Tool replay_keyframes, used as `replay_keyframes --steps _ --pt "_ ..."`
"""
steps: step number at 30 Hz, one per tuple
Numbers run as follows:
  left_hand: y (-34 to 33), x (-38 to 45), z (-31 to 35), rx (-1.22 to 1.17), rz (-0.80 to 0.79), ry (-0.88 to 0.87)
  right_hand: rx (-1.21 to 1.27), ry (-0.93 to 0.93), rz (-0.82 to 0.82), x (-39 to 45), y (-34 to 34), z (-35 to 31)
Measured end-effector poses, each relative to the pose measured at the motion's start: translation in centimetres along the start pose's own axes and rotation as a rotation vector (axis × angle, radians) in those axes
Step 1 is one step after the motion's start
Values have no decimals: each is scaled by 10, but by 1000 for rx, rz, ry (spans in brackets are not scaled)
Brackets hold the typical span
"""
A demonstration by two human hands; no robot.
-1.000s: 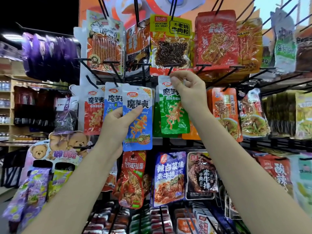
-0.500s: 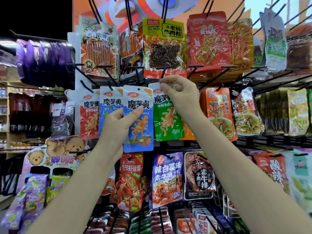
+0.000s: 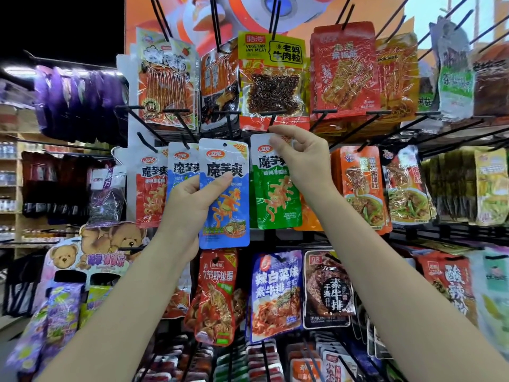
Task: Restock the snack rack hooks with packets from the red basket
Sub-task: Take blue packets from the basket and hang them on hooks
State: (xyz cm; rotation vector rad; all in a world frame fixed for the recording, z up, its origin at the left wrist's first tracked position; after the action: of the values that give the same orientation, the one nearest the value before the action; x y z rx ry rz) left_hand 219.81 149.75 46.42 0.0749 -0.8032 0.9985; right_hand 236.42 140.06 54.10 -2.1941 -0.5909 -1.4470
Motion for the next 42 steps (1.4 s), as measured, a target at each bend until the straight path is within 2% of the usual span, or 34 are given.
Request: replay_keyframes --steps 7,19,26,30,32,35,39,42 --pt "-3 2 -4 9 21 5 -48 -11 32 2 0 -6" --pt "-34 26 -1 76 -7 2 85 -202 2 8 -2 10" --pt "-43 29 -6 169 99 -65 178 -393 43 9 -6 16" --pt "-41 27 -8 159 132 -79 107 -425 92 8 -6 15" --pt "-39 26 -11 161 125 -64 -21 -359 91 7 -3 12" --pt "-35 27 -16 145 98 -25 -159 -151 88 2 9 4" --pt "-30 28 -14 106 74 -1 -337 43 -68 -15 8 -2" --pt "-24 24 -7 75 54 -27 -662 114 -136 -20 -3 2"
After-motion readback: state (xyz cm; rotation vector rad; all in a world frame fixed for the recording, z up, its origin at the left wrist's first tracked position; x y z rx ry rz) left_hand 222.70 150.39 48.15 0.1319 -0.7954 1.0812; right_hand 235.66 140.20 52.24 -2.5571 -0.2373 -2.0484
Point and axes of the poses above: each hand's wrist, its own x-axis towards the middle knuckle, its own y-axis out of the back of the hand, z = x × y, the point moved 5 cm from there along x, towards the middle knuckle, and after that the axes turned 8 degrees about z, right-handed, at the moved point
